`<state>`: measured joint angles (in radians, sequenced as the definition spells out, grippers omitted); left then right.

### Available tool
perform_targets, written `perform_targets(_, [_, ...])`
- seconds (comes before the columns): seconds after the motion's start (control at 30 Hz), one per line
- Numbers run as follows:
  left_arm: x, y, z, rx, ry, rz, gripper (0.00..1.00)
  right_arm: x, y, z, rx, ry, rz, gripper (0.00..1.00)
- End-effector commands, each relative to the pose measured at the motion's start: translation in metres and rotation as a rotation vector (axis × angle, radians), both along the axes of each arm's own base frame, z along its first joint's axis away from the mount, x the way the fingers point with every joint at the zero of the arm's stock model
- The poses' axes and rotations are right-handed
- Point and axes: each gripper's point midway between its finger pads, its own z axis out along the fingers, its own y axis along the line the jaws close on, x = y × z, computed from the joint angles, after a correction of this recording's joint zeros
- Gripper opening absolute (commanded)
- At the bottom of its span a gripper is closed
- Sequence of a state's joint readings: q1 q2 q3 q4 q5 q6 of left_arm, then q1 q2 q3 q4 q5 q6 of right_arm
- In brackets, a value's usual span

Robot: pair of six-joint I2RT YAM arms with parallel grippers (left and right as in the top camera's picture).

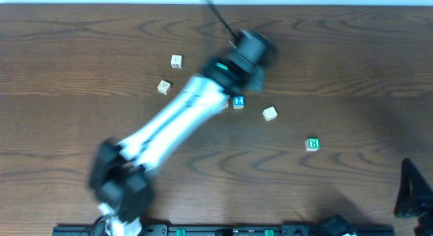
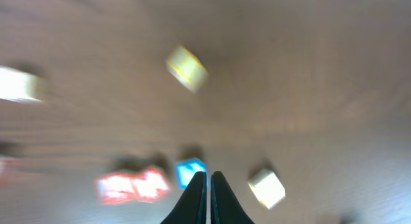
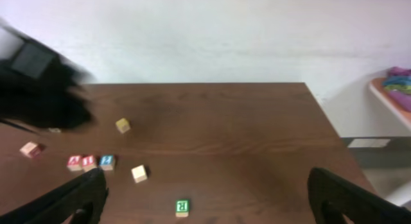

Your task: Spell out Ai2

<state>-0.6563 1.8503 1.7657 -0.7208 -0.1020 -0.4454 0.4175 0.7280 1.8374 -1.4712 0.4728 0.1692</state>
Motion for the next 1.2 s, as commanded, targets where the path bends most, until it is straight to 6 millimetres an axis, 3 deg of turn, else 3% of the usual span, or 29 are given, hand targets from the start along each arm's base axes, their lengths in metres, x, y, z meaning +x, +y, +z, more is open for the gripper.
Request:
perform_targets(0.0, [0.014, 0.087, 0.06, -0.01, -0.089, 0.192, 0.06, 0.02, 0.01, -0.014, 0.02, 0.05, -0.007, 0.8])
perform_targets(0.03, [0.011, 0.122, 0.069, -0.006, -0.078, 0.254, 0.06, 0.034, 0.027, -0.027, 0.026, 0.098, 0.049, 0.64])
perform_targets(0.07, [0.008, 0.141, 0.071, -0.001, -0.062, 0.288, 0.06, 0.043, 0.039, -0.036, 0.031, 0.133, 0.087, 0.47])
perform_targets(0.13, [-0.002, 0.173, 0.067, 0.004, 0.005, 0.333, 0.06, 0.068, 0.067, -0.06, 0.043, 0.219, 0.169, 0.05])
perform_targets(0.17, [-0.007, 0.183, 0.059, 0.017, 0.048, 0.335, 0.06, 0.083, 0.084, -0.075, 0.054, 0.269, 0.216, 0.01])
perform_targets(0.27, [-0.018, 0.194, 0.027, 0.063, 0.137, 0.341, 0.06, 0.121, 0.126, -0.11, 0.086, 0.372, 0.329, 0.01])
perform_targets(0.33, [-0.024, 0.183, -0.01, 0.044, 0.206, 0.302, 0.06, 0.149, 0.153, -0.136, 0.097, 0.444, 0.389, 0.01])
perform_targets(0.43, [-0.034, 0.16, -0.06, -0.045, 0.286, 0.256, 0.06, 0.179, 0.169, -0.174, 0.086, 0.554, 0.392, 0.01])
perform_targets(0.57, [-0.048, 0.15, -0.113, -0.086, 0.331, 0.265, 0.06, 0.206, 0.188, -0.238, 0.143, 0.764, 0.462, 0.01])
perform_targets(0.77, [-0.049, 0.142, -0.143, -0.096, 0.33, 0.274, 0.06, 0.232, 0.197, -0.295, 0.229, 0.9, 0.491, 0.02])
perform_targets(0.93, [-0.038, 0.131, -0.164, -0.13, 0.346, 0.254, 0.06, 0.242, 0.206, -0.326, 0.221, 0.951, 0.495, 0.02])
perform_targets(1.17, [-0.039, 0.128, -0.193, -0.136, 0.412, 0.289, 0.06, 0.246, 0.214, -0.37, 0.219, 1.043, 0.486, 0.01])
